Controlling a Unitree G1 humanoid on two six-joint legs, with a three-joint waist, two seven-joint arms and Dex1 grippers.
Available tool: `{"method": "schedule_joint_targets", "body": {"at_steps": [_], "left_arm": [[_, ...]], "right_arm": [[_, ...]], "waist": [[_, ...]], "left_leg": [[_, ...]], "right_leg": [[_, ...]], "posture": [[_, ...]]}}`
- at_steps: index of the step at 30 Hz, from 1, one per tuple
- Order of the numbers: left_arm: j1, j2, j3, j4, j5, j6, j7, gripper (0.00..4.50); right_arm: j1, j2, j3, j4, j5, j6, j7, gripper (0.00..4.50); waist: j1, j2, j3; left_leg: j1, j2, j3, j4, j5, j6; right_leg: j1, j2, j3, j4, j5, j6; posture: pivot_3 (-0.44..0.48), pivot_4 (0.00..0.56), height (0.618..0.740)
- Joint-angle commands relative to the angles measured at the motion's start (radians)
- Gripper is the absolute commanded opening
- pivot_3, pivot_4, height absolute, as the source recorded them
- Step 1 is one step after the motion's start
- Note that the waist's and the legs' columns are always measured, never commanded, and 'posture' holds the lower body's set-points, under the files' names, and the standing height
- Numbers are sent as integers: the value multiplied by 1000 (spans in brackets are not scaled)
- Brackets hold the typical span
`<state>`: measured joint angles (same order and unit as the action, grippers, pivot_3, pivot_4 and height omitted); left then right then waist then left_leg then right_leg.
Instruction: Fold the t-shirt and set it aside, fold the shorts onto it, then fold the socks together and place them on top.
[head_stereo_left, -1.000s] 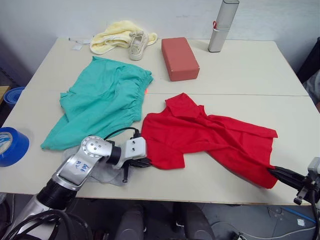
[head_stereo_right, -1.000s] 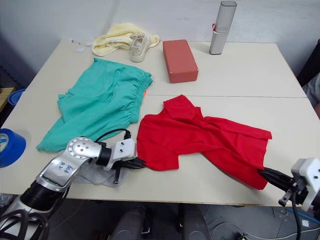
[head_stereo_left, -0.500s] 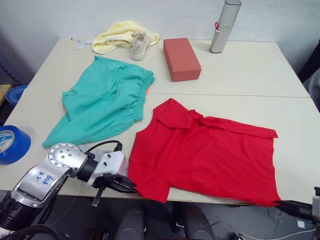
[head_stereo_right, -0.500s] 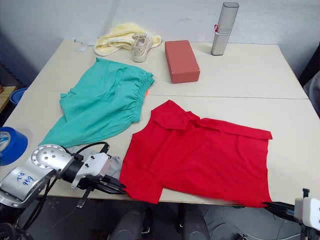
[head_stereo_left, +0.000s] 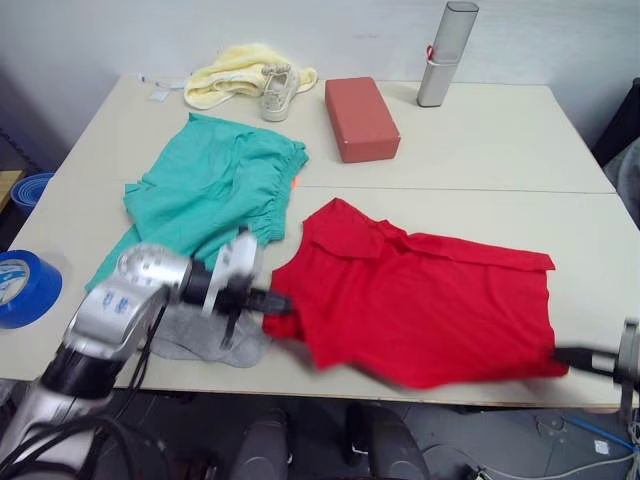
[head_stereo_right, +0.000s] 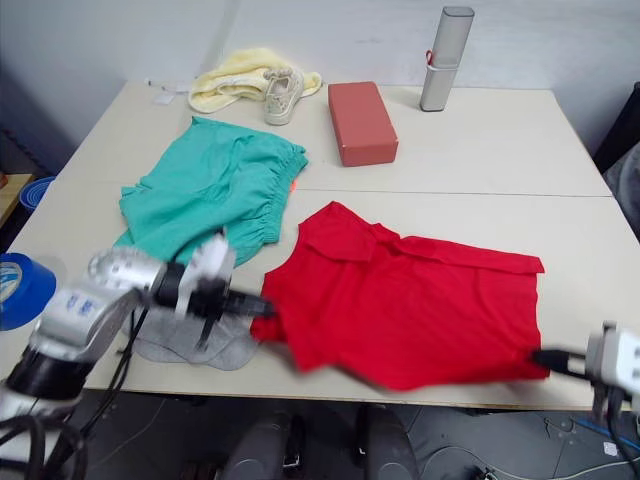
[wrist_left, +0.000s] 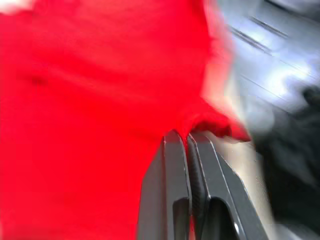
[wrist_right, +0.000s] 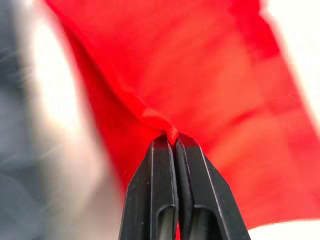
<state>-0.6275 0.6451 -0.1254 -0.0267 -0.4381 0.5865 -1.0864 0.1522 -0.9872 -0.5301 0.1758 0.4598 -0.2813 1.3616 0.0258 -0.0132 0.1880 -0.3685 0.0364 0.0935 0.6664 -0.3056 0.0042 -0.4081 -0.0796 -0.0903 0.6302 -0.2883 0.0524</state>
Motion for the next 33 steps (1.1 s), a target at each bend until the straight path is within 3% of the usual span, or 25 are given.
{"method": "schedule_joint_targets", "body": {"at_steps": [1, 6, 9, 12, 15, 18, 22, 28, 33], "left_arm": [[-214, -81, 81, 248, 87, -134, 184, 0], [-576, -181, 201, 690, 187, -477, 482, 0], [-833, -147, 276, 928, 249, -773, 721, 0], [-932, -102, 288, 1019, 291, -981, 747, 0], [-933, -96, 290, 1040, 271, -1034, 645, 0], [-763, -99, 255, 897, 245, -994, 472, 0], [-431, -79, 182, 580, 268, -878, 369, 0], [50, 15, 136, 25, 253, -607, 302, 0], [278, 104, 100, -264, 229, -380, 243, 0]], "right_arm": [[-222, -68, -8, 65, 4, 20, -101, 45], [-666, -95, 94, 285, -170, -158, -280, 45], [-1033, -132, 187, 489, -409, -350, -563, 45], [-1221, -157, 245, 632, -525, -458, -724, 45], [-1238, -179, 272, 705, -550, -542, -758, 45], [-1072, -163, 256, 722, -437, -604, -635, 45], [-852, -139, 264, 707, -329, -643, -482, 45], [-559, -119, 245, 702, -209, -679, -296, 45], [-409, -129, 235, 717, -164, -700, -206, 45]], "waist": [[-1, 0, 0], [-3, -3, 2], [-20, -4, 13], [-26, -4, 13], [-23, -4, 13], [-15, -4, 13], [-19, -2, 14], [-29, -2, 14], [-31, -1, 14]], "left_leg": [[-2, -1, 0, 0, 1, -1], [-5, -1, 4, -1, 2, -4], [-7, -2, 12, -2, 2, -2], [-19, -4, 17, -4, 3, -2], [-20, -4, 28, -5, 2, -4], [-20, -4, 30, -4, 1, -2], [-20, -3, 32, 1, 4, 6], [-18, -4, 26, 1, 4, 9], [-11, -4, 28, 1, 4, 8]], "right_leg": [[-1, 0, 0, 0, 0, 0], [-5, 0, -2, -2, 0, 1], [-11, -3, -2, -1, 2, 4], [-27, -6, 1, 3, 3, 5], [-31, -3, -1, 3, 2, 6], [-25, 1, -6, -1, 2, 6], [-22, 0, -2, 0, 9, 12], [-21, -1, 10, -2, 12, 15], [-17, -2, 19, -4, 12, 15]], "posture": [[0, 150, 740], [0, 150, 740], [0, 150, 740], [0, 150, 740], [0, 150, 740], [0, 150, 740], [0, 150, 740], [0, 150, 740], [0, 150, 740]]}}
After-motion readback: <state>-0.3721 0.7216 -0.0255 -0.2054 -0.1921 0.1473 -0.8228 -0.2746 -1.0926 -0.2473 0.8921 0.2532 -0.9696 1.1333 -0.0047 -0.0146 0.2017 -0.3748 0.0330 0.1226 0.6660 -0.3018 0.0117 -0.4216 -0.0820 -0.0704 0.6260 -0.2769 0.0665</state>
